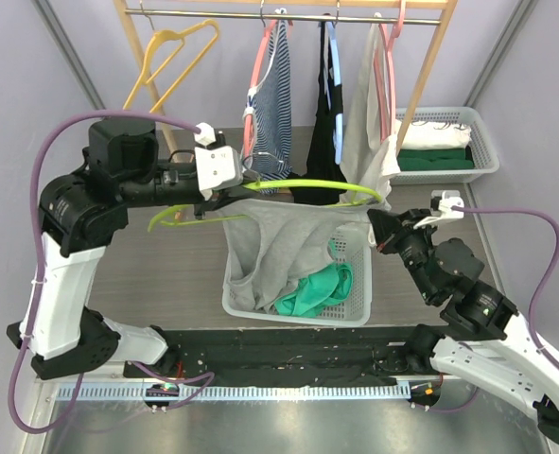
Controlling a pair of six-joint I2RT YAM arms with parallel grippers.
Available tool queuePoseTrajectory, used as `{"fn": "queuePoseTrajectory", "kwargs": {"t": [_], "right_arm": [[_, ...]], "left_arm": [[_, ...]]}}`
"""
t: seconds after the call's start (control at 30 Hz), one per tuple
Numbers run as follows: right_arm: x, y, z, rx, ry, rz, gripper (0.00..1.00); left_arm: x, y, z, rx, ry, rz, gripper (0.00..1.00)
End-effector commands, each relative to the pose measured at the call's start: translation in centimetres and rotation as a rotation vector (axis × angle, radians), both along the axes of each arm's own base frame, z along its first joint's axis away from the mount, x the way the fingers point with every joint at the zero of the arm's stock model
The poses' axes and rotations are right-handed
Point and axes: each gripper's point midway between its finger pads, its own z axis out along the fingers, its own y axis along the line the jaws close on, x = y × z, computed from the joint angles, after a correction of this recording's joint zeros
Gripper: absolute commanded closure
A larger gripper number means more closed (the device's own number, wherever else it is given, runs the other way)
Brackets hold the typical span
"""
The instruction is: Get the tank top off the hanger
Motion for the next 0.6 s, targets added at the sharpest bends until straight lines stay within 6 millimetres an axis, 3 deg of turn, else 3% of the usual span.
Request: {"fn": "queuePoseTrajectory", "kwargs": {"t": [0.0,0.2,0.23,0.3,0.33,0.37,0.4,0.43,0.47,0.5,0.53,0.57], "right_arm": [[0.1,0.0,-1.3,-0.028,0.044,-0.007,0.99],[-1.7,2.9,0.1,-0.064,0.004,0.207,0.95],[-1.9,3.3,1.0,-0.072,-0.011,0.236,0.90],[-2.9,4.3,1.4,-0.143,-0.022,0.332,0.66],[-3.5,4.3,3.2,-0.149,-0.053,0.363,0.55],[-3.8,4.6,2.8,-0.197,-0.028,0.397,0.43],[-4.7,5.1,3.5,-0.241,-0.057,0.465,0.37],[-5.6,4.9,5.8,-0.238,-0.100,0.496,0.33],[-6.2,5.1,5.5,-0.280,-0.082,0.541,0.29],[-6.7,5.1,6.3,-0.290,-0.097,0.566,0.29],[-8.2,5.4,8.3,-0.296,-0.159,0.646,0.29],[-8.7,5.3,8.7,-0.309,-0.166,0.669,0.29]], "left_arm": [[-1.9,1.6,5.3,-0.127,-0.138,-0.008,1.00],[-0.7,1.0,4.8,-0.117,-0.132,0.005,1.00],[-0.4,0.8,4.4,-0.110,-0.121,0.006,1.00],[0.2,0.2,3.9,-0.099,-0.107,0.003,1.00],[0.4,-0.1,3.4,-0.091,-0.094,0.000,1.00],[0.8,-0.5,2.9,-0.079,-0.082,-0.003,1.00],[0.9,-0.6,2.6,-0.076,-0.075,-0.004,1.00],[1.1,-0.8,2.3,-0.071,-0.068,-0.007,1.00],[1.3,-0.9,2.0,-0.063,-0.059,-0.008,1.00],[1.5,-1.2,1.7,-0.059,-0.051,-0.012,1.00],[1.7,-1.5,1.5,-0.055,-0.043,-0.017,1.00],[1.6,-1.6,1.7,-0.061,-0.041,-0.028,1.00]]}}
